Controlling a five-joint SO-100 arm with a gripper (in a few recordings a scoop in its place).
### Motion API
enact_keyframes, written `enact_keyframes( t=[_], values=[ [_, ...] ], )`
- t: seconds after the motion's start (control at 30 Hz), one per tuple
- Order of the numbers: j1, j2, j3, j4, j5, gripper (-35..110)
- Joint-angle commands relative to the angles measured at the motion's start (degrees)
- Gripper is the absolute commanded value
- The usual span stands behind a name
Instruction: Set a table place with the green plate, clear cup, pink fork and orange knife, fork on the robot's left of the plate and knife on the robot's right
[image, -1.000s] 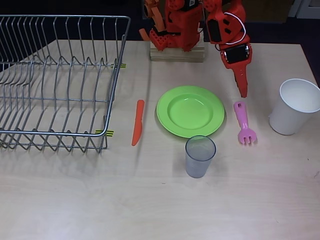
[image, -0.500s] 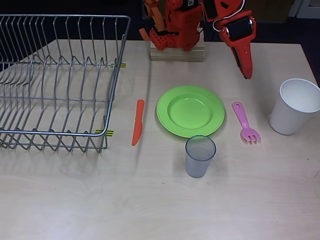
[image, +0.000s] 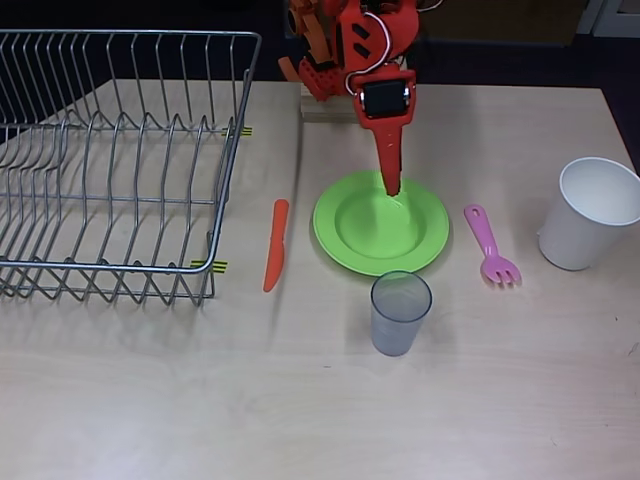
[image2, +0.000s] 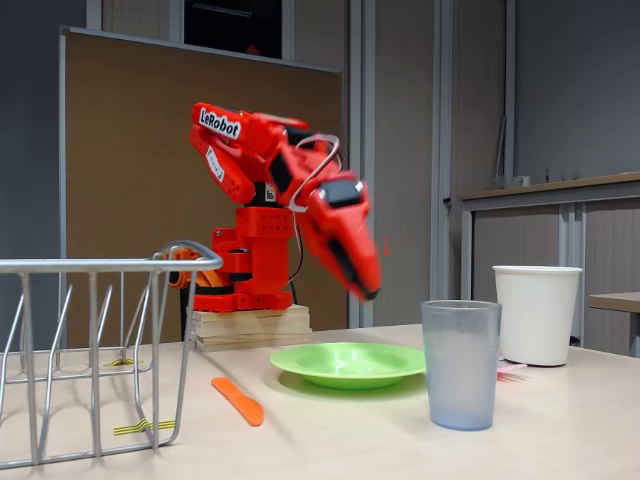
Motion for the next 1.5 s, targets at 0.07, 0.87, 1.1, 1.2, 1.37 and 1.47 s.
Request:
enact_keyframes(
  t=[0.07, 0.87, 1.1, 1.2, 1.37, 1.47],
  values=[
    [4.5, 16.7, 7.7, 6.2, -4.4, 0],
    [7.6, 39.7, 8.0, 37.4, -13.0, 0],
    [7.6, 39.7, 8.0, 37.4, -13.0, 0],
    [7.6, 39.7, 8.0, 37.4, -13.0, 0],
    [7.6, 39.7, 8.0, 37.4, -13.0, 0],
    [7.6, 39.7, 8.0, 37.4, -13.0, 0]
  ],
)
